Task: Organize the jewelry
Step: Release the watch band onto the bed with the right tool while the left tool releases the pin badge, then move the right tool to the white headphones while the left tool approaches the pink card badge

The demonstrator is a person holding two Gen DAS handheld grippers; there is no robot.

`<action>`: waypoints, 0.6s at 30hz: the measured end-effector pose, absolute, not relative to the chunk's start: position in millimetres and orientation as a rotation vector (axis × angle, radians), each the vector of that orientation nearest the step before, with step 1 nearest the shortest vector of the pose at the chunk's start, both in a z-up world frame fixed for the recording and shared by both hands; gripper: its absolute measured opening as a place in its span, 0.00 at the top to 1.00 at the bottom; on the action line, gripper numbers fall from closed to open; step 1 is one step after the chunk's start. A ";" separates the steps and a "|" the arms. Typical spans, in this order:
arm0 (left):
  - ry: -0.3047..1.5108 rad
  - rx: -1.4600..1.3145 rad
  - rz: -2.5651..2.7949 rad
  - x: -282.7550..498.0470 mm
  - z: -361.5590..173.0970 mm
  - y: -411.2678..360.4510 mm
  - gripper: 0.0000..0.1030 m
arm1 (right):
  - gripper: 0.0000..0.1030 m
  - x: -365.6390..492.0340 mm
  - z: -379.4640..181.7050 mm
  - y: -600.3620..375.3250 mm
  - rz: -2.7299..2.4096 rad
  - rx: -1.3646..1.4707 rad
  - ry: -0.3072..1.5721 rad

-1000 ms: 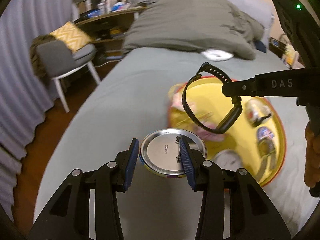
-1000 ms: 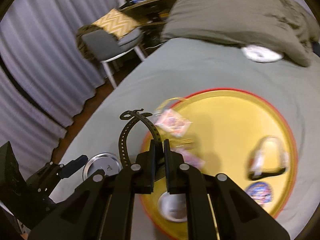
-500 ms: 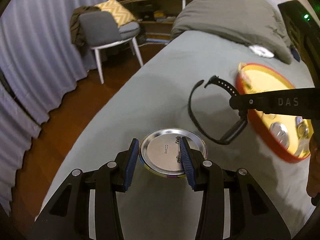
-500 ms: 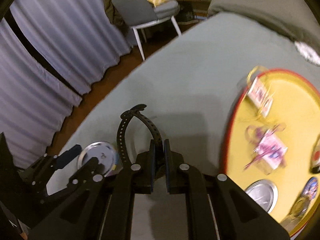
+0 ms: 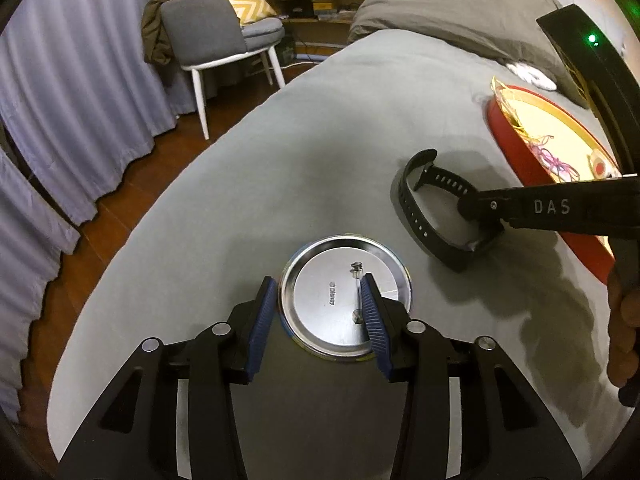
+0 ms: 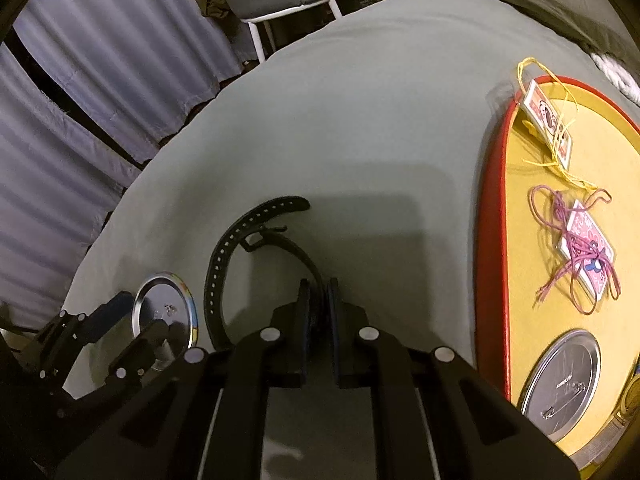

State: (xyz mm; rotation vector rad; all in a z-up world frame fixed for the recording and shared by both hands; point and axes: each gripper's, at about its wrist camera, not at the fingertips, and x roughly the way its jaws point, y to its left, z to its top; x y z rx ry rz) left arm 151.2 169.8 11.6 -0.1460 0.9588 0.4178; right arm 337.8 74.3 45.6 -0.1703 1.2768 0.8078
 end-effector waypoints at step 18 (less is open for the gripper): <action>0.827 -0.136 0.407 200.4 82.5 141.2 0.06 | 0.34 378.9 122.4 8.2 0.785 0.048 1.100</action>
